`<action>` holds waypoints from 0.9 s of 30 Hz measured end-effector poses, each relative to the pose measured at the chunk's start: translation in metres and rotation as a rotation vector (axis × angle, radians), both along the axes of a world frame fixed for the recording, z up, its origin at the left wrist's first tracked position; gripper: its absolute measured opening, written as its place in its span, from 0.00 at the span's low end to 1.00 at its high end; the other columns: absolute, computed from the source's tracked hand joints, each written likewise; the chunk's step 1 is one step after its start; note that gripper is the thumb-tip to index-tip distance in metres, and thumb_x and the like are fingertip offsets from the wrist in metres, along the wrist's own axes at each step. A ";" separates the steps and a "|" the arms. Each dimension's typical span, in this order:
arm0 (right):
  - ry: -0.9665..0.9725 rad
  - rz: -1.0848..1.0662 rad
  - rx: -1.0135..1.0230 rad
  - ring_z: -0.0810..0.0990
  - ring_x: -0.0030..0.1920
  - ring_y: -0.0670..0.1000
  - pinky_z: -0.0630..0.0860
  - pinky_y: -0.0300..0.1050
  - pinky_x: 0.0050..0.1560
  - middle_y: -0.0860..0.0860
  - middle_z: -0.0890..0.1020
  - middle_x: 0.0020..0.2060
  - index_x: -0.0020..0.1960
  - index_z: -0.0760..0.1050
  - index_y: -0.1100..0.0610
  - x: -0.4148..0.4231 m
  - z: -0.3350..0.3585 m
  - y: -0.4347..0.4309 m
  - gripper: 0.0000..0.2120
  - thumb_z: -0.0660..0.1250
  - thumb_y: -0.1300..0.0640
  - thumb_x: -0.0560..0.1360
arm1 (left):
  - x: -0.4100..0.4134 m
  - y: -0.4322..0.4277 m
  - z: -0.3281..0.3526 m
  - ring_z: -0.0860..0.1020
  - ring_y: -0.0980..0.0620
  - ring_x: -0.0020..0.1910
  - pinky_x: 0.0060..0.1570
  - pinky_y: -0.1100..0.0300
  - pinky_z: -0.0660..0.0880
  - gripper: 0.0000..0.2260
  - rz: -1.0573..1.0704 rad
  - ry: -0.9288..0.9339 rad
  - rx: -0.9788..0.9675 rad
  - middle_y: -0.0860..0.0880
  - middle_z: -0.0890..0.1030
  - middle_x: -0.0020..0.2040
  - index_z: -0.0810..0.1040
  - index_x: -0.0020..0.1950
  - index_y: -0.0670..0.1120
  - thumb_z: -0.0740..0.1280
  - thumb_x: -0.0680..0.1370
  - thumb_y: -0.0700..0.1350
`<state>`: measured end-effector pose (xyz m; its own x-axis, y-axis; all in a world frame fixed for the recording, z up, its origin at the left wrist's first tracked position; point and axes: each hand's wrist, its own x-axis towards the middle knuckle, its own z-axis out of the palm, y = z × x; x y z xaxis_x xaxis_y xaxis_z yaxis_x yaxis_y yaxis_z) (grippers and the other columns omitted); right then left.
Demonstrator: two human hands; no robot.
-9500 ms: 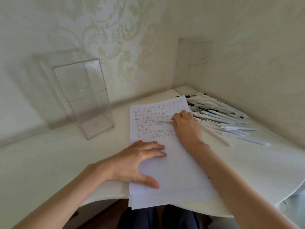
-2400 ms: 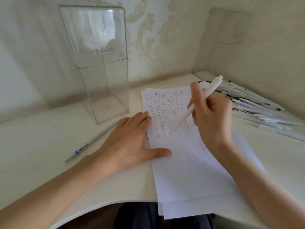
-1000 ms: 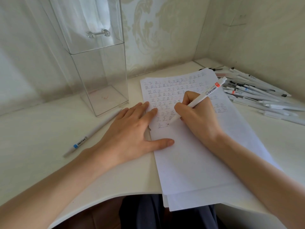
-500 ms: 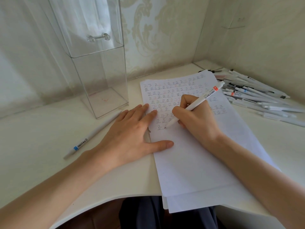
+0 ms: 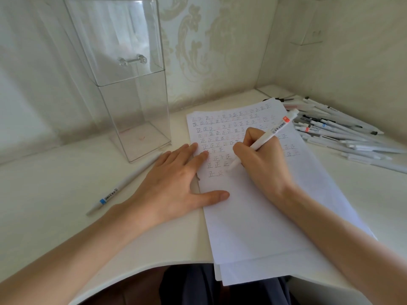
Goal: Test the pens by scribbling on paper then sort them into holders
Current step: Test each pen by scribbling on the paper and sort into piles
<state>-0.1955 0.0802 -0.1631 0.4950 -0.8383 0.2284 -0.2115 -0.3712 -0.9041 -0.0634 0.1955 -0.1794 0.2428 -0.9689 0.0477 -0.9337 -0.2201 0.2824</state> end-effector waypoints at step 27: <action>0.004 0.467 0.021 0.78 0.49 0.49 0.72 0.38 0.51 0.49 0.83 0.41 0.54 0.72 0.48 -0.005 -0.001 -0.004 0.08 0.56 0.54 0.80 | 0.003 0.008 -0.003 0.76 0.63 0.51 0.52 0.67 0.72 0.18 -0.510 0.338 -0.374 0.54 0.79 0.52 0.74 0.64 0.50 0.64 0.76 0.52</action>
